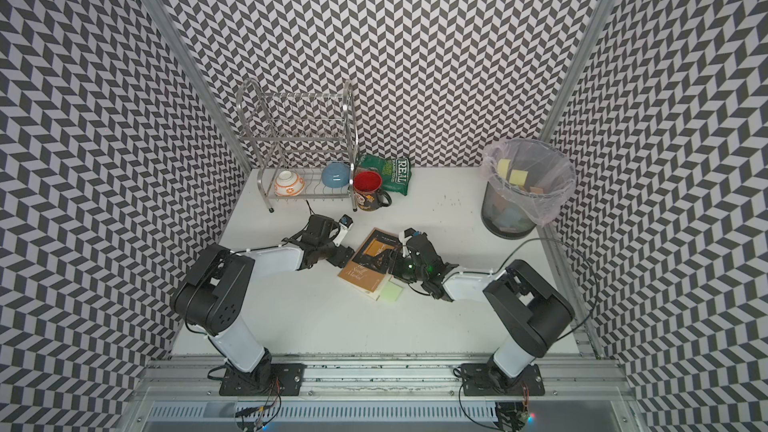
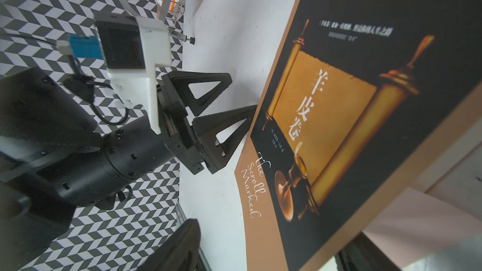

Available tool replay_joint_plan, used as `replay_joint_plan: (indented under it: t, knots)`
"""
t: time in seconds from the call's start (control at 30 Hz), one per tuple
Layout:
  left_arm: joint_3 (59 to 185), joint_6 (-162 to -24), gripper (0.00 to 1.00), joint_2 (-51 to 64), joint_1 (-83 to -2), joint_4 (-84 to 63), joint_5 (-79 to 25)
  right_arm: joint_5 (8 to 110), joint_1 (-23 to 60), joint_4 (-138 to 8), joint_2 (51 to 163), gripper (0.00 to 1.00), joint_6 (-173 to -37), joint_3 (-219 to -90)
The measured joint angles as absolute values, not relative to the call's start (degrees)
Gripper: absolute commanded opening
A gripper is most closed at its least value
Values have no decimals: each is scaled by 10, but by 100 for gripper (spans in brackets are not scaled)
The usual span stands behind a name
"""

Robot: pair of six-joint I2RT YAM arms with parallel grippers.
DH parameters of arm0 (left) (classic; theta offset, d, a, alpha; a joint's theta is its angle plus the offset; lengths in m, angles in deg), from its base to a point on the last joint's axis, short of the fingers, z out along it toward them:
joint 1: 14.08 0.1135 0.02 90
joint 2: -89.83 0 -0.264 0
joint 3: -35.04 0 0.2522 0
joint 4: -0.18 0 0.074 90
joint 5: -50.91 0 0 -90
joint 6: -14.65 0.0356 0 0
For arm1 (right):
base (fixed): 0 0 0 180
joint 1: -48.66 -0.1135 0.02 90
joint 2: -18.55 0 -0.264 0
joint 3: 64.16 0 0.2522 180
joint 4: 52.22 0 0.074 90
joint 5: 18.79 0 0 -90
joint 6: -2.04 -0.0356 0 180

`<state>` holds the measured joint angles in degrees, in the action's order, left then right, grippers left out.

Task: Peel off the used sticky note
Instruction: Open the book at the center of the board.

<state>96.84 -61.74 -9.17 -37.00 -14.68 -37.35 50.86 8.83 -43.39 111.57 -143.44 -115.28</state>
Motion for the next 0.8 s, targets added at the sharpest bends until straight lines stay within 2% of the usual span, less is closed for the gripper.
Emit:
replay_joint_plan:
  t: [0.3, 0.8]
  knots:
    - [969, -617, 83, -92, -371, -147, -374, 498, 88, -434, 1120, 81, -1432, -1157]
    - [969, -617, 83, -93, -371, -147, -374, 509, 88, -525, 1106, 81, -1391, -1207]
